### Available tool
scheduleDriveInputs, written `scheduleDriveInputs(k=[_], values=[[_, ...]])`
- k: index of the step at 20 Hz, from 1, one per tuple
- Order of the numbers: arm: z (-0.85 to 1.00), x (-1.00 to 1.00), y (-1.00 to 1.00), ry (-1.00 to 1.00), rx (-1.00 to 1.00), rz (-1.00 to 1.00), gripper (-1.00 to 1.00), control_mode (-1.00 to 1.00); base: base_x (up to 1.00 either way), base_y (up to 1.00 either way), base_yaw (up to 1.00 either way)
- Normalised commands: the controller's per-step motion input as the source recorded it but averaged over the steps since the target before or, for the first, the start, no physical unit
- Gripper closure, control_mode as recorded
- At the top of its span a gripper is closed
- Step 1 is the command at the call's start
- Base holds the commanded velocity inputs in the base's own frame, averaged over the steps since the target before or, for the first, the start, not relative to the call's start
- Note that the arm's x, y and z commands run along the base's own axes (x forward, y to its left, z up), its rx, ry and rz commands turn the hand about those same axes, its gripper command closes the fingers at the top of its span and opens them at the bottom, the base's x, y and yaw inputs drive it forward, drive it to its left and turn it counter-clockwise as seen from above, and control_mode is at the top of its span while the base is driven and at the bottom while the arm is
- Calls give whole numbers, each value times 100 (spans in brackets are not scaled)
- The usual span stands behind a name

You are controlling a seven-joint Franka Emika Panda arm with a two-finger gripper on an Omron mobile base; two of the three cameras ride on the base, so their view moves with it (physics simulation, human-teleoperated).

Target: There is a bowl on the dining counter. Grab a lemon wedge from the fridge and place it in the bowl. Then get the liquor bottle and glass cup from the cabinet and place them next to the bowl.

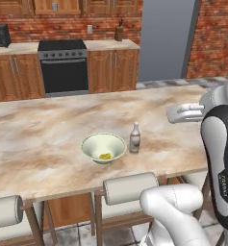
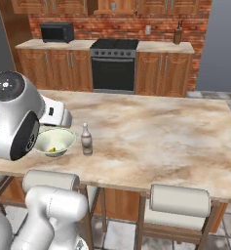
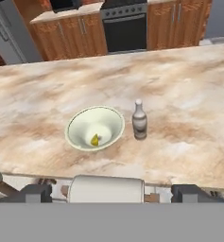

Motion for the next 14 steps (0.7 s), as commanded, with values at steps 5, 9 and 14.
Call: scheduleDriveInputs(k=[5, 9, 14], values=[[-8, -19, 0, -3, -1, -1, -100, 100, -80, -15, -6], [0, 0, 0, 0, 0, 0, -100, 100, -93, -80, -5], [0, 0, 0, 0, 0, 0, -100, 100, -39, -100, 0]])
